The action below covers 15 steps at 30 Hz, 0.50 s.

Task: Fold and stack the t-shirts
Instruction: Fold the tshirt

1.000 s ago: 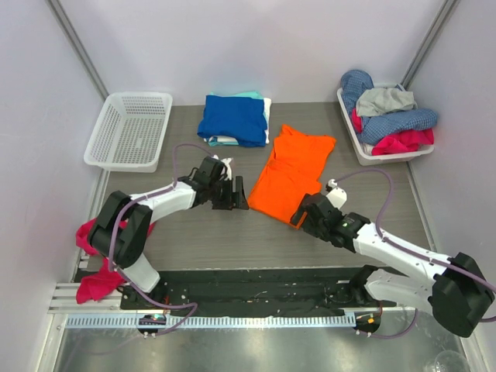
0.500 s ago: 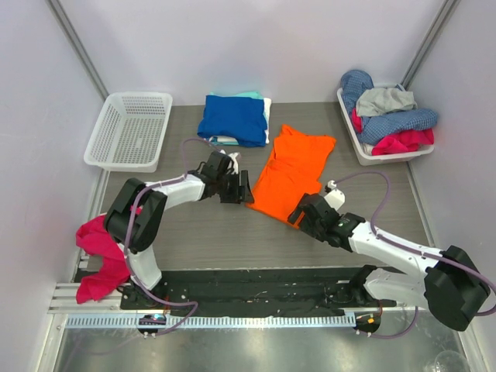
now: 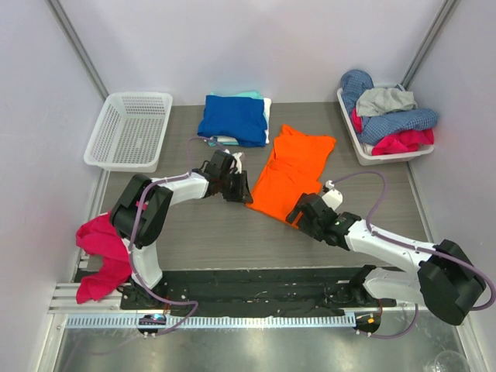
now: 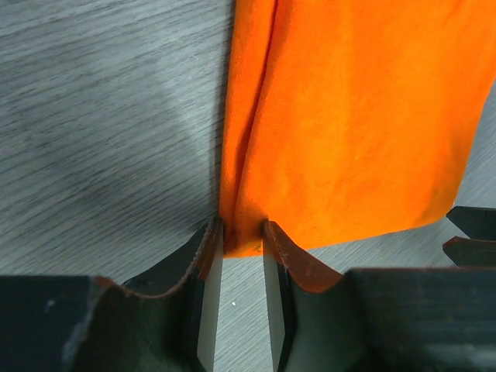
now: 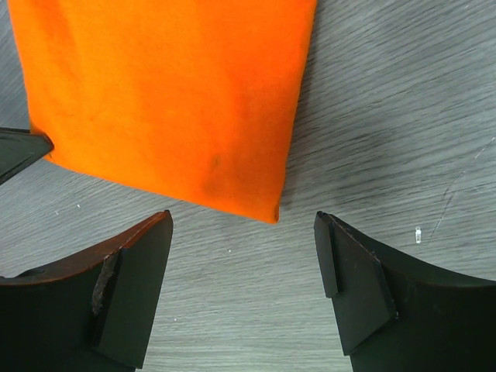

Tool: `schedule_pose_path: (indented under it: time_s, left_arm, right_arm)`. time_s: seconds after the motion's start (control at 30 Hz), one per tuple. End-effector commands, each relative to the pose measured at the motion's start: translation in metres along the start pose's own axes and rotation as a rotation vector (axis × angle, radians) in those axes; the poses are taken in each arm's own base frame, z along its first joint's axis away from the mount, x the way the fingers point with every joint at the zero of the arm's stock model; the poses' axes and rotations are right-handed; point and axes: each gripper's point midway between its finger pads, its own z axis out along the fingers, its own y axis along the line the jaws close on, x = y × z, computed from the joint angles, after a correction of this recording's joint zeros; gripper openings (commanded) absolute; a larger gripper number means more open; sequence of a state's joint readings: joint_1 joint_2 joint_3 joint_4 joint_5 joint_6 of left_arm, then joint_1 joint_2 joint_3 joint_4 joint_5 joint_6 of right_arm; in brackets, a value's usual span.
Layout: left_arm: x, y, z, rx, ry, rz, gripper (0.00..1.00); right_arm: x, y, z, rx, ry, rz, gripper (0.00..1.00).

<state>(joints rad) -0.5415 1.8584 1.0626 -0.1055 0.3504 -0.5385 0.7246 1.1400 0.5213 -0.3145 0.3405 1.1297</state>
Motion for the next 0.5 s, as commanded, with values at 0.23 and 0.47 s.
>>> schedule_pose_path:
  time_s: [0.23,0.47]
  left_arm:
    - [0.004,-0.002,0.000,0.013,0.012,0.020,0.26]
    - [0.004,-0.003,0.003,0.017,0.021,0.020,0.22]
  right_arm:
    - [0.008,0.004,0.015,-0.009,0.008,0.016,0.81]
    - [0.007,-0.002,0.018,0.010,-0.007,0.014,0.80]
